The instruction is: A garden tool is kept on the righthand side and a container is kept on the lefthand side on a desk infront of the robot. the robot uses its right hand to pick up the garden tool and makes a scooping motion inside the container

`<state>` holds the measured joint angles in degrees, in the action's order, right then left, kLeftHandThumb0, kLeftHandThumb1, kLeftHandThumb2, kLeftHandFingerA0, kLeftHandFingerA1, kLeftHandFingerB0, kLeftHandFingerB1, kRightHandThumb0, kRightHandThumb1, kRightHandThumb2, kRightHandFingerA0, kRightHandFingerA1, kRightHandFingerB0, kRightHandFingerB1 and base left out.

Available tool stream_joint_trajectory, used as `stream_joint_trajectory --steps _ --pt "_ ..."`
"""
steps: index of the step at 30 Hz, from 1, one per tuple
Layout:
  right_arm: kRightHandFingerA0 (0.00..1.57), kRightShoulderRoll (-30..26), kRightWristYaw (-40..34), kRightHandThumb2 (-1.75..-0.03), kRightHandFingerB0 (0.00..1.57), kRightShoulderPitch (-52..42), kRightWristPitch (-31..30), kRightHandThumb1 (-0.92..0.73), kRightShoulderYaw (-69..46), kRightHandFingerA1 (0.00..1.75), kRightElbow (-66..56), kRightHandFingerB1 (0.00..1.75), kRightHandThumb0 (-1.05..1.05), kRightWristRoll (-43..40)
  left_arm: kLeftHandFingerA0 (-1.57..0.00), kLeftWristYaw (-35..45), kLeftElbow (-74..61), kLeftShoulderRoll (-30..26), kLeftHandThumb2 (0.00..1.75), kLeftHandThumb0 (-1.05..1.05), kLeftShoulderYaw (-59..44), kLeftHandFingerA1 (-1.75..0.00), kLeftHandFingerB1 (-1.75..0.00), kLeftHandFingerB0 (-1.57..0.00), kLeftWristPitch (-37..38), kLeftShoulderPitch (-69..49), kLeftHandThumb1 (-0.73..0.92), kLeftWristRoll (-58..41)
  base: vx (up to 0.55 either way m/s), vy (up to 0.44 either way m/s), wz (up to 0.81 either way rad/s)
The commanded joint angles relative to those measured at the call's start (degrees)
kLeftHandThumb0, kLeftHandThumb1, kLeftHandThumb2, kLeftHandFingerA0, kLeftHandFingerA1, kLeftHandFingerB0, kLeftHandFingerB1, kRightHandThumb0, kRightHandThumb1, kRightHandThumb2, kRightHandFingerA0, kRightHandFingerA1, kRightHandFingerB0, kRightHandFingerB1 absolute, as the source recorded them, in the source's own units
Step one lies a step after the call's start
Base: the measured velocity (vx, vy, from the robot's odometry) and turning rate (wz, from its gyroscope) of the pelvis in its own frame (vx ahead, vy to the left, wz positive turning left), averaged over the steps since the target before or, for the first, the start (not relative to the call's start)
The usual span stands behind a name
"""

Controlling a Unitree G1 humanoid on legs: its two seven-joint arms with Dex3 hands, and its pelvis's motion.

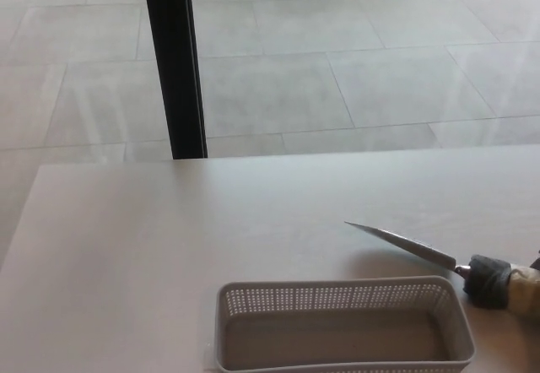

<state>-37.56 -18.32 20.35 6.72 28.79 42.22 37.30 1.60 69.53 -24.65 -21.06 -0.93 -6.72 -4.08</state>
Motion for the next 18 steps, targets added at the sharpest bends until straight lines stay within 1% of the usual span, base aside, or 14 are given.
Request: stream_joint_trajectory --steps 1,2,4,5,6,7,8,11,12,13,15,16,17,18 --pt "0.79 3.6 -5.9 -0.82 0.67 -7.0 7.8 -0.75 -0.2 1.68 5.0 1.41 -0.2 -0.5 -0.48 0.7 0.0 -1.1 0.87 -0.33 -0.4 -0.64 -0.52 -0.29 0.8 0.3 0.5 -1.2 0.0 0.0 0.0" --pt "0.83 4.0 -6.5 -0.85 0.74 -7.0 8.5 -0.68 -2.2 1.66 4.6 1.38 -0.19 -2.2 -0.51 0.6 -0.4 -1.3 0.88 -0.37 1.0 -0.64 -0.52 -0.32 1.1 0.1 0.52 0.1 0.0 0.0 0.0" --pt "0.81 4.5 -8.3 -0.88 0.69 -6.8 10.4 -0.63 -4.9 1.75 4.5 1.49 -0.15 -3.9 -0.47 0.9 -0.8 -1.4 0.87 -0.36 1.1 -0.63 -0.52 -0.29 1.0 0.0 0.5 -0.1 0.0 0.0 0.0" --pt "1.03 4.8 -9.2 -0.85 0.77 -6.6 11.5 -0.6 -6.8 1.67 3.9 1.28 -0.11 -5.0 -0.47 0.9 -1.4 -1.2 0.87 -0.35 0.9 -0.64 -0.52 -0.29 0.9 -0.1 0.49 -0.6 0.0 0.0 0.0" --pt "1.03 4.9 -9.6 -0.85 0.77 -6.6 11.8 -0.6 -7.4 1.67 3.9 1.28 -0.11 -5.1 -0.47 0.8 -1.6 -1.1 0.87 -0.35 0.8 -0.64 -0.52 -0.29 0.9 -0.2 0.49 -0.7 0.0 0.0 0.0" --pt "0.84 5.3 -11.3 -0.85 0.7 -6.3 13.4 -0.62 -8.9 1.75 4.0 1.44 -0.16 -5.6 -0.47 0.7 -2.1 -1.1 0.87 -0.35 0.9 -0.63 -0.52 -0.29 0.6 -0.4 0.49 -0.7 0.0 0.0 0.0" --pt "0.82 6.0 -11.4 -0.86 0.56 -6.3 14.0 -0.63 -11.3 1.75 3.6 1.64 -0.16 -7.4 -0.46 1.0 -1.4 -1.4 0.86 -0.37 1.2 -0.62 -0.52 -0.3 1.1 -0.2 0.49 -0.4 0.0 0.0 0.0" --pt "0.83 6.6 -11.2 -0.99 0.6 -5.9 15.4 -0.57 -15.2 1.75 2.4 1.69 -0.13 -9.0 -0.46 0.9 -0.8 -1.6 0.86 -0.35 1.3 -0.62 -0.51 -0.29 1.0 0.2 0.49 -0.5 0.0 0.0 0.0" --pt "0.83 6.6 -10.8 -1.14 0.63 -5.1 19.9 -0.52 -18.5 1.75 1.5 1.68 -0.03 -12.4 -0.47 1.3 -0.9 -1.3 0.87 -0.33 0.2 -0.64 -0.52 -0.28 0.9 0.3 0.49 -1.8 0.0 0.0 0.0" --pt "0.83 6.7 -10.6 -1.14 0.63 -5.0 20.5 -0.52 -19.1 1.75 1.5 1.68 -0.03 -12.6 -0.47 1.4 -0.9 -1.3 0.87 -0.33 0.1 -0.64 -0.52 -0.28 0.9 0.4 0.49 -1.9 0.0 0.0 0.0" --pt "0.85 6.4 -13.0 -1.2 0.68 -4.3 23.8 -0.43 -20.7 1.75 1.6 1.64 0.04 -12.3 -0.48 1.8 -0.4 -1.5 0.88 -0.34 0.4 -0.63 -0.51 -0.26 1.1 0.6 0.51 -1.7 0.0 0.0 0.0" --pt "1.19 5.7 -12.3 -1.12 0.97 -4.2 22.8 -0.46 -21.5 1.46 0.3 1.31 0.03 -12.3 -0.47 1.5 -0.2 -1.5 0.89 -0.33 0.3 -0.63 -0.5 -0.23 0.7 1.0 0.5 -1.7 0.0 0.0 0.0" --pt "1.18 4.5 -12.8 -1.11 0.94 -4.3 20.8 -0.46 -22.2 1.43 -2.2 1.27 -0.04 -10.8 -0.45 1.3 -0.5 -1.2 0.88 -0.33 -0.3 -0.63 -0.51 -0.24 0.2 1.2 0.5 -2.3 0.0 0.0 0.0" --pt "1.17 3.7 -13.2 -1.1 0.94 -4.2 21.8 -0.46 -23.3 1.4 -3.5 1.22 0.02 -10.5 -0.48 1.3 -0.5 -1.3 0.89 -0.35 0.3 -0.64 -0.51 -0.24 0.4 1.2 0.51 -1.7 0.0 0.0 0.0"
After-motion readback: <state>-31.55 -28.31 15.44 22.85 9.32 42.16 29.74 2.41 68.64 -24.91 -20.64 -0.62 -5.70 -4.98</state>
